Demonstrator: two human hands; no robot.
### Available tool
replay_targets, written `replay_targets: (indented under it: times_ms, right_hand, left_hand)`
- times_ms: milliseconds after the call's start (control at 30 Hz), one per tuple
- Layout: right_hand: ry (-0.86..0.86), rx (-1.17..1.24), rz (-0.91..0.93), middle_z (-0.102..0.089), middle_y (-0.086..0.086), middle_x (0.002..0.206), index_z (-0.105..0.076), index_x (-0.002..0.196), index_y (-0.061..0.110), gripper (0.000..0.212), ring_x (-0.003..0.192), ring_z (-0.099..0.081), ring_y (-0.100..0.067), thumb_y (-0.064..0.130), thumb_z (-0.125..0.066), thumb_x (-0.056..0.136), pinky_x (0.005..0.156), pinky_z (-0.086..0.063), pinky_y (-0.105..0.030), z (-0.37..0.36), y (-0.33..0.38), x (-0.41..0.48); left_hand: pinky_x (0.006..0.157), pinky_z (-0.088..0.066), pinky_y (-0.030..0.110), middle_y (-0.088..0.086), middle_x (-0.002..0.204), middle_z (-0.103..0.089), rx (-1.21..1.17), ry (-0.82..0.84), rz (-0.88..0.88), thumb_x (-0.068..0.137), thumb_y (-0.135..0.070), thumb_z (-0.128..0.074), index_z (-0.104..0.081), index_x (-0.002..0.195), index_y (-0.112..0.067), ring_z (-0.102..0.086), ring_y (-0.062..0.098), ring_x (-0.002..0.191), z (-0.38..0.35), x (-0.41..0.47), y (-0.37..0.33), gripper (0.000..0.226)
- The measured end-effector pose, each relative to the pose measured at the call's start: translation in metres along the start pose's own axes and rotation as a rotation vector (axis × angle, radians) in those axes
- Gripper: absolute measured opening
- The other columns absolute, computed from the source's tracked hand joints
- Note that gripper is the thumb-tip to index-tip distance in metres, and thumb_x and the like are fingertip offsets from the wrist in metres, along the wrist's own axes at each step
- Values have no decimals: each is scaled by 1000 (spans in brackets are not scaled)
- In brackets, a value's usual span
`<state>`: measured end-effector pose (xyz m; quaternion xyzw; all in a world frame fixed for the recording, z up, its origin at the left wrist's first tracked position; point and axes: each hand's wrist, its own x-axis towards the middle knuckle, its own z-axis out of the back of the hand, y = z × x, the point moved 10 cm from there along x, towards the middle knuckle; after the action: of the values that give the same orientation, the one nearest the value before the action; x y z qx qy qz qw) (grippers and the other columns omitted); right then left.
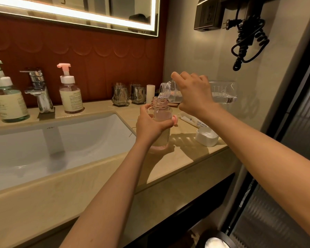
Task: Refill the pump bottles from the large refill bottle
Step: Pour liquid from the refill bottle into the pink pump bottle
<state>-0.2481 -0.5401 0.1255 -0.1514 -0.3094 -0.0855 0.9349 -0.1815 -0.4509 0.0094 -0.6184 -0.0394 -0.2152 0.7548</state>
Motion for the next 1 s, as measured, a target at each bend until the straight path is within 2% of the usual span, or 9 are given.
replay_targets:
  times_ms: [800,1000]
  right_hand:
    - [-5,-15,6,-48,-8,124,-32,136,18,71,112,-47,-29,7,-65,75,94,-34,-39,-1,0,0]
    - [3,-16,8,-48,-8,124,-32,136,18,71,112,-47,-30,8,-66,75,95,-34,-40,-1,0,0]
  left_hand:
    - [87,-40,29,7,137,-45,5,0,1,65,-37,-82,-25,141,-18,-46,21,119,-1,0,1,97]
    - [92,-42,31,7,139,-43,11,-4,2,65,-37,-82,-24,142,-19,-45,22,122,0,0,0,97]
